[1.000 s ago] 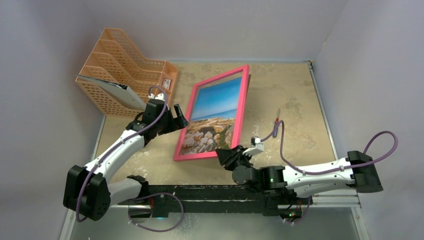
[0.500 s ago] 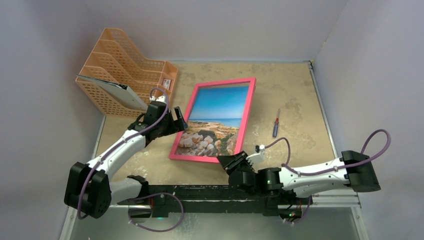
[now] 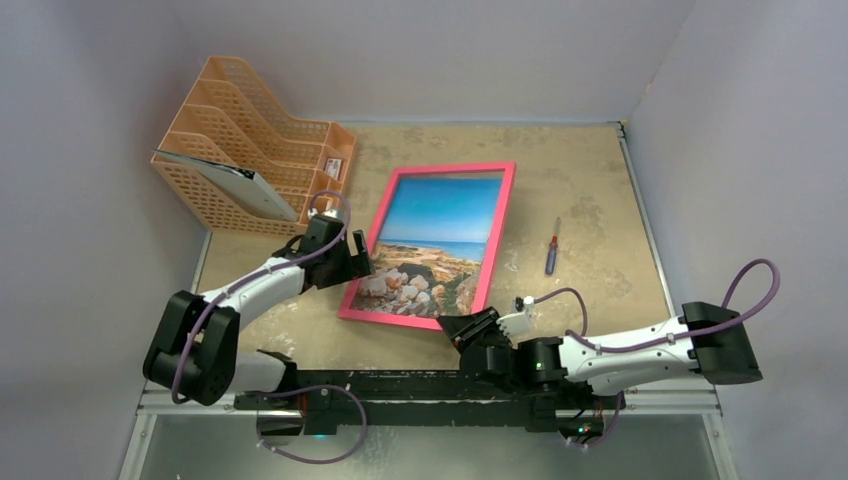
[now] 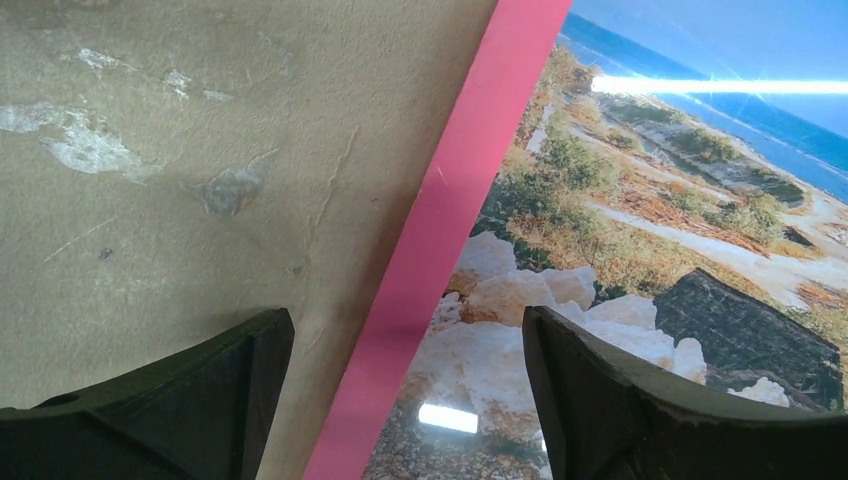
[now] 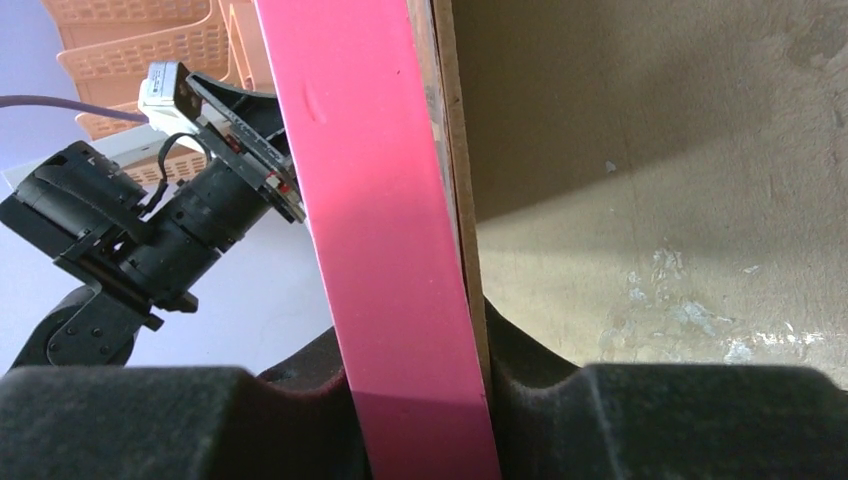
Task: Take the photo out of the frame
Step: Turn over the photo frame at the center of the board.
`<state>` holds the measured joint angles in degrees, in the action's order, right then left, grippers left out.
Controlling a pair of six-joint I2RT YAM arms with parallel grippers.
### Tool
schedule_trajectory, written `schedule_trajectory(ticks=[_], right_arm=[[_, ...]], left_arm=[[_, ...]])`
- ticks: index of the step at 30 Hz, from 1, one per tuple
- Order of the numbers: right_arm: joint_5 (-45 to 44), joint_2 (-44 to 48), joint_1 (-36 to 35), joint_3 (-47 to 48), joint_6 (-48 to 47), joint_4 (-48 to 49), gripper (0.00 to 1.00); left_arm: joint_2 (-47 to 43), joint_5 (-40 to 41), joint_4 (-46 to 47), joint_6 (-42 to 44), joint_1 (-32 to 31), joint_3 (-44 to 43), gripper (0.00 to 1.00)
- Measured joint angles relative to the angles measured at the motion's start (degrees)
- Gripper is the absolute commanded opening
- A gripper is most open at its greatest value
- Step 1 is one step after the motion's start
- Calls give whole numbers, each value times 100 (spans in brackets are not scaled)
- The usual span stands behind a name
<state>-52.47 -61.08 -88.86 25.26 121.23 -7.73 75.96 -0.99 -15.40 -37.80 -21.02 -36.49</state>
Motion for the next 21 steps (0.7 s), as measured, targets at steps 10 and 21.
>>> schedule_trajectory(ticks=[10, 21], right_arm=[[146, 4, 11, -245, 2, -184, 46], [479, 332, 50, -601, -2, -713, 64]], left_arm=[[225, -57, 608, 94, 0, 125, 75], [354, -210, 859, 151, 0, 127, 72]])
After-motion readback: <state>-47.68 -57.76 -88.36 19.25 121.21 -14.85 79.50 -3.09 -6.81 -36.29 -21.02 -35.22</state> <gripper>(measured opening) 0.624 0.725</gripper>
